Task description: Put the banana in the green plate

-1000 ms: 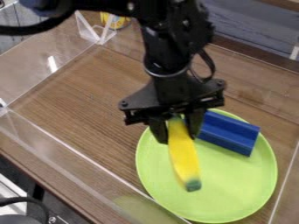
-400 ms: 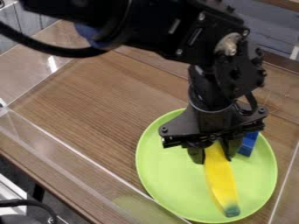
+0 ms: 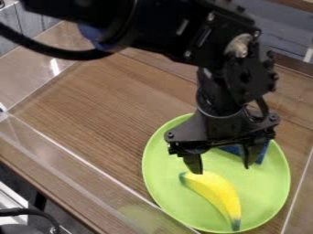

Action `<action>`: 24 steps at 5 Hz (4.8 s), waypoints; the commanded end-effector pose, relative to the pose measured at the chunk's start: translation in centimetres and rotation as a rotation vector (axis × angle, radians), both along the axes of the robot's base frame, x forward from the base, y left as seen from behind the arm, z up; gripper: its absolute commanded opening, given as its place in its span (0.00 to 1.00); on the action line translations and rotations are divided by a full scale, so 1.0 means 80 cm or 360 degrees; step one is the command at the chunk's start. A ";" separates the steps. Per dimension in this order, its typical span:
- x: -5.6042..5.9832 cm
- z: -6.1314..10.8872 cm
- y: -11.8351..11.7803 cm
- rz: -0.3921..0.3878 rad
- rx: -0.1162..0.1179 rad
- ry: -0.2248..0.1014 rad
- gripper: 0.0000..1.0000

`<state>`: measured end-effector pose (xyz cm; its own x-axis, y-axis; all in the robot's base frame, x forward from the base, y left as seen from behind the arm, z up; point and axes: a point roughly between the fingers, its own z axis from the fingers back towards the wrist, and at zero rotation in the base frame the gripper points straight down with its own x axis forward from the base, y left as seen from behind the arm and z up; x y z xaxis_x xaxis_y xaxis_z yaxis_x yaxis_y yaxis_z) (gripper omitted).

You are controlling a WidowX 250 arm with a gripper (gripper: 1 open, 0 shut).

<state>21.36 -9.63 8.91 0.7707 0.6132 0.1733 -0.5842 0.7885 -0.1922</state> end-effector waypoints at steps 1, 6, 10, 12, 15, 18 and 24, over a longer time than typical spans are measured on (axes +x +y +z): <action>0.007 0.011 0.003 -0.0008 -0.0013 -0.0048 1.00; 0.012 0.012 0.020 -0.0096 0.0041 -0.0023 1.00; 0.010 0.009 0.024 -0.0136 0.0056 0.0007 1.00; 0.009 0.008 0.026 -0.0155 0.0060 0.0021 1.00; 0.009 0.005 0.029 -0.0182 0.0065 0.0037 1.00; 0.009 0.002 0.029 -0.0204 0.0069 0.0051 1.00; 0.056 0.014 0.062 -0.0031 0.0093 -0.0018 1.00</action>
<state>25.06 -4.76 9.03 0.7909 0.5818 0.1898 -0.5680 0.8133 -0.1261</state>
